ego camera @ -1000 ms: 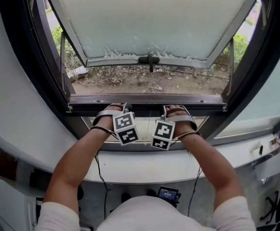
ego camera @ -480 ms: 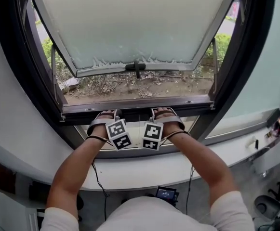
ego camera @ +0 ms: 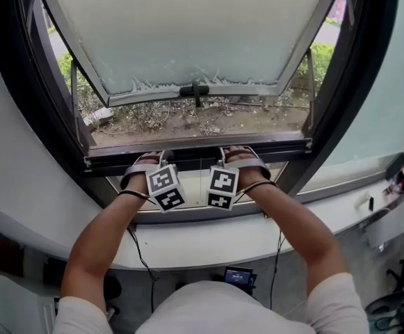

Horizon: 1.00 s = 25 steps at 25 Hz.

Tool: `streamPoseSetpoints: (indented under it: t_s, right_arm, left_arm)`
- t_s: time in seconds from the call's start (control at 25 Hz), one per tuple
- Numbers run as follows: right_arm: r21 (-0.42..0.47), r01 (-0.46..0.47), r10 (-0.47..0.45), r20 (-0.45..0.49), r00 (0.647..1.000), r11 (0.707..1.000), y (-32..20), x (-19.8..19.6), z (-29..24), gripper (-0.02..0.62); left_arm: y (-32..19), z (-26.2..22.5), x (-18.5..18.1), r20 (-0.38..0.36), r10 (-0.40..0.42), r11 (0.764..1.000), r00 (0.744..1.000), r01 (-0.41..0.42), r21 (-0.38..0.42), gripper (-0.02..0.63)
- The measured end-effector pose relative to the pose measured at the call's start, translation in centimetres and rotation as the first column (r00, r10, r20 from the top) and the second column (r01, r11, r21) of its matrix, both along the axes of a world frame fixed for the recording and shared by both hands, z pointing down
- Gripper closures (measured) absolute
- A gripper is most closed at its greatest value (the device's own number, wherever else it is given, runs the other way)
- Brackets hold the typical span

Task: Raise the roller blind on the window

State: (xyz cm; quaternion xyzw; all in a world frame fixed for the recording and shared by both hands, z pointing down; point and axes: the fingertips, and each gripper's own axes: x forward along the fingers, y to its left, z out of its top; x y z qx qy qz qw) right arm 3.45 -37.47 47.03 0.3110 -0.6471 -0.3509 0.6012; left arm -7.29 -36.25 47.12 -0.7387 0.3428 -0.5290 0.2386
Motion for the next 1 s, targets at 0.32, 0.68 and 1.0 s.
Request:
streamPoseSetpoints:
  t_s: [0.32,0.68,1.0]
  right_arm:
    - [0.096,0.015,-0.016,0.012,1.000,0.995,-0.7,0.1,-5.0,0.522]
    - [0.143,0.024,-0.030,0.040,0.999,0.989,-0.3,0.1,-8.9,0.522]
    - [0.203,0.023,-0.045,0.108,0.993,0.979,-0.5,0.0,-12.9,0.522]
  left_arm:
    - [-0.6,-5.1,0.1,-0.059,0.016,0.998,0.998,-0.013,0.053,0.537]
    - [-0.1,-9.0,0.2,-0.139,0.031,0.996,0.990,-0.018,0.093,0.537]
    - [-0.3,-13.3,0.1,-0.209,0.043,0.991,0.977,-0.015,0.131,0.537]
